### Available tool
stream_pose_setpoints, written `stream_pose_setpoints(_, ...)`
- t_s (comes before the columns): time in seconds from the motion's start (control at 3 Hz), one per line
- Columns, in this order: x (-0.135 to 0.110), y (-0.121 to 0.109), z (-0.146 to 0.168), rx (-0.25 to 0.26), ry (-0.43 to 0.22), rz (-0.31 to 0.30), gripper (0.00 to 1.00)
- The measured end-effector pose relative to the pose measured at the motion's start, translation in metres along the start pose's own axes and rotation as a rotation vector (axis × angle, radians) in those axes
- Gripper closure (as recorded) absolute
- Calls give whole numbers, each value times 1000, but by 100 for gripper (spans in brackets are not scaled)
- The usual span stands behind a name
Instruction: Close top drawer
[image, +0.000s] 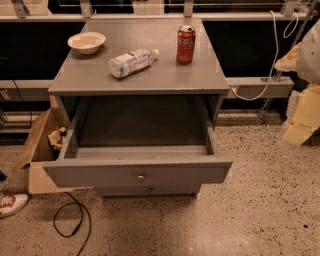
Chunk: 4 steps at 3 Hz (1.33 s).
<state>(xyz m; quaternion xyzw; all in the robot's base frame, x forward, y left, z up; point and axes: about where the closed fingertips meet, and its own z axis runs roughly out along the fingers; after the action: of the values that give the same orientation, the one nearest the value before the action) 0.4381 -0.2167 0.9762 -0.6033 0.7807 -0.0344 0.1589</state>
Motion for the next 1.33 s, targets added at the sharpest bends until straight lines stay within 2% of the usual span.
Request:
stream_pose_setpoints(0.33, 0, 2, 4, -3, -5, 5, 0)
stream_pose_setpoints(0.67, -3, 16, 26, -26, -36, 32, 0)
stream_pose_setpoints(1.0, -22, 39, 73, -68, -137, 75, 0)
stream_pose_setpoints(1.33, -22, 39, 73, -68, -137, 75, 0)
